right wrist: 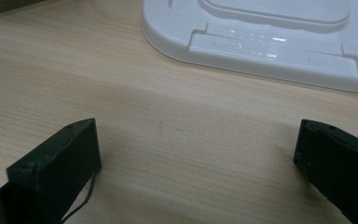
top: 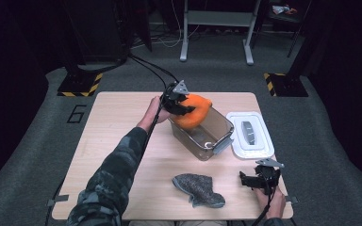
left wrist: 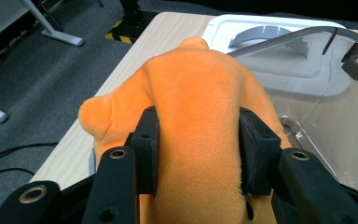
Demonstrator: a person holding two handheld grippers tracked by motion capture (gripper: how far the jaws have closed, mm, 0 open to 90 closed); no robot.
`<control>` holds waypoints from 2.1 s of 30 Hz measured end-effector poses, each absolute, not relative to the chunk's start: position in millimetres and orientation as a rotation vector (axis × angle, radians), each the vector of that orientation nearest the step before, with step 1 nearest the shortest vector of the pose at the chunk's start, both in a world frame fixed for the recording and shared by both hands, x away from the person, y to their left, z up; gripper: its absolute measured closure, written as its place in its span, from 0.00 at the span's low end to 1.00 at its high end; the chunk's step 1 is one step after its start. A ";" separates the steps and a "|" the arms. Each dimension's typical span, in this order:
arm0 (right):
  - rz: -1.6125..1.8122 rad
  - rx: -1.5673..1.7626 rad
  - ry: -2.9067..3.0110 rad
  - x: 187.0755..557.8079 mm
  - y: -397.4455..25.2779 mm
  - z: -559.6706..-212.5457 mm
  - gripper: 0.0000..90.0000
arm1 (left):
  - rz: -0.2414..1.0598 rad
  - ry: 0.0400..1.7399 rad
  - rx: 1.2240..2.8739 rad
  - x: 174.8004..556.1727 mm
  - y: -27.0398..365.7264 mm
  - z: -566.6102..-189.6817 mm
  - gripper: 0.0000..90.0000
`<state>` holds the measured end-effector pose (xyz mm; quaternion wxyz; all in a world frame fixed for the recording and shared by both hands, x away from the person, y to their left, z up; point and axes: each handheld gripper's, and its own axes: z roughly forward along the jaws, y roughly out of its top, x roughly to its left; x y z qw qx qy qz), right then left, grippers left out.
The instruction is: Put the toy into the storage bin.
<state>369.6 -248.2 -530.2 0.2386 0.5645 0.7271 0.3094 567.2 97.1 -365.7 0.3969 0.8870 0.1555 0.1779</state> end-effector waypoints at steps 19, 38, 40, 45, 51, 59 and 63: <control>0.846 1.543 1.995 369.5 -248.4 -530.2 0.00 | 0.387 0.440 2.272 573.9 93.7 -379.0 0.56; 0.846 1.543 1.995 369.6 -248.4 -530.2 0.00 | 0.323 0.518 2.325 578.9 90.8 -390.1 0.46; 0.846 1.543 1.995 369.6 -248.4 -530.2 0.00 | 0.314 0.517 2.343 579.5 90.4 -390.6 0.45; 0.846 1.543 1.994 369.6 -248.4 -530.2 0.00 | 0.310 0.533 2.373 580.3 87.6 -393.8 0.40; 0.846 1.546 1.994 369.5 -248.3 -530.1 0.00 | 0.300 0.555 2.419 582.0 83.2 -398.6 0.34; 0.846 1.543 1.998 369.5 -248.6 -530.1 0.00 | 0.331 0.604 2.372 582.1 91.0 -391.6 0.32; 0.847 1.543 1.998 369.6 -248.6 -530.1 0.00 | 0.321 0.625 2.321 580.0 97.8 -386.0 0.28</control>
